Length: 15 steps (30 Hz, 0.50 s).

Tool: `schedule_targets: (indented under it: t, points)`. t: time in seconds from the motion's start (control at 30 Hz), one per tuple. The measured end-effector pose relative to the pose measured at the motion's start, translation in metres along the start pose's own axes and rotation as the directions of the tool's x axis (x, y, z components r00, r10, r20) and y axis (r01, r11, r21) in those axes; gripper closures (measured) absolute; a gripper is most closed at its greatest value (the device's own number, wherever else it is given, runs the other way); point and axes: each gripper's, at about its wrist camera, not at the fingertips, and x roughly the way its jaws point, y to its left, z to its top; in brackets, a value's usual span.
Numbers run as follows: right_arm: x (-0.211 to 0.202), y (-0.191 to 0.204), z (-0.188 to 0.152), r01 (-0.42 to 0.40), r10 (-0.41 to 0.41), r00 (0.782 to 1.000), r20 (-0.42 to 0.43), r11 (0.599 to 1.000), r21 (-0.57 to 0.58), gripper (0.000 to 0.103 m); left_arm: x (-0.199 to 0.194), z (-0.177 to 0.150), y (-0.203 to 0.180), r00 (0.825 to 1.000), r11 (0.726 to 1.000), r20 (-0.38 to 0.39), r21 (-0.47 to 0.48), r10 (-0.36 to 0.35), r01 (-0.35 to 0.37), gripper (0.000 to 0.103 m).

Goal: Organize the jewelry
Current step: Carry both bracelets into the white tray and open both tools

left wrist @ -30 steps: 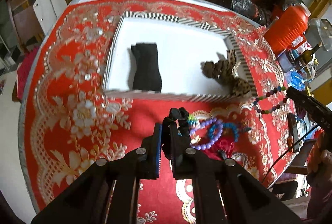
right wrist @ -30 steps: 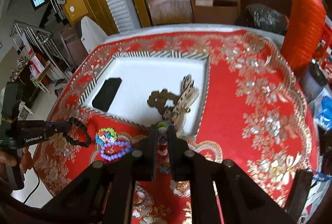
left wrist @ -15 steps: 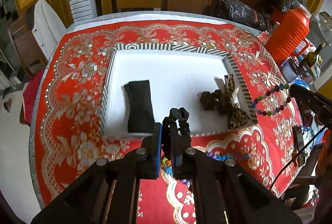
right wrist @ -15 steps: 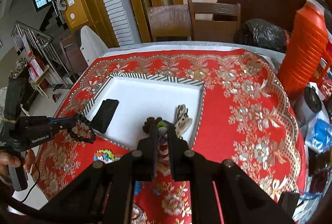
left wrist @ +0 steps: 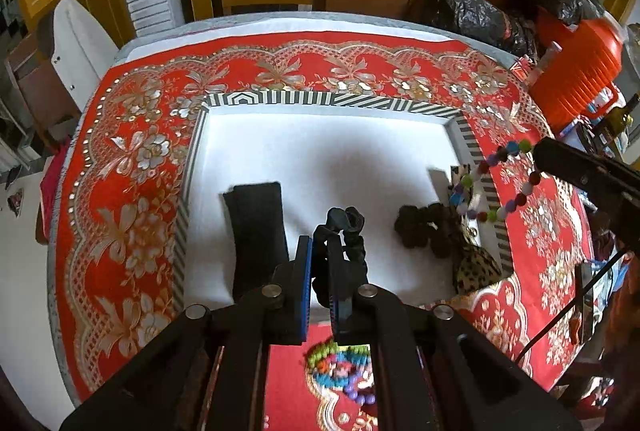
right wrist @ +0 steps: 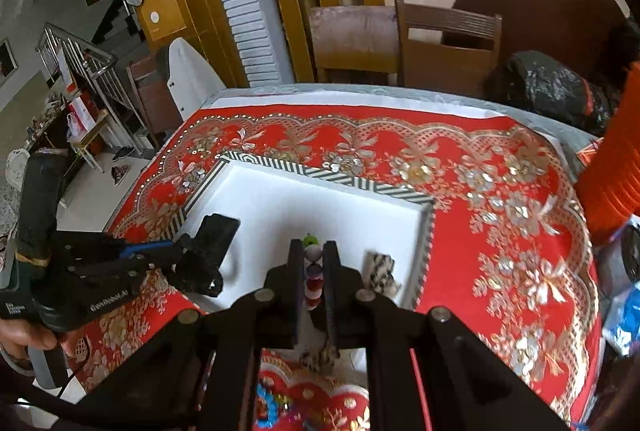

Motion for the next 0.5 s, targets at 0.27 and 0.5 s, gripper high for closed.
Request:
schedule_targets:
  t: [0.27, 0.5]
  points:
    - [0.056, -0.005, 0.017, -0.029, 0.030, 0.997, -0.068, 0.999, 0.014, 0.094, 0.042, 0.042, 0.009, 0.999, 0.999, -0.042, -0.047, -0.021, 0.019, 0.103]
    - [0.107, -0.031, 0.022, 0.005, 0.001, 0.991, -0.134, 0.999, 0.045, 0.094, 0.079, 0.067, 0.018, 0.998, 0.998, -0.064, -0.065, 0.008, -0.013, 0.103]
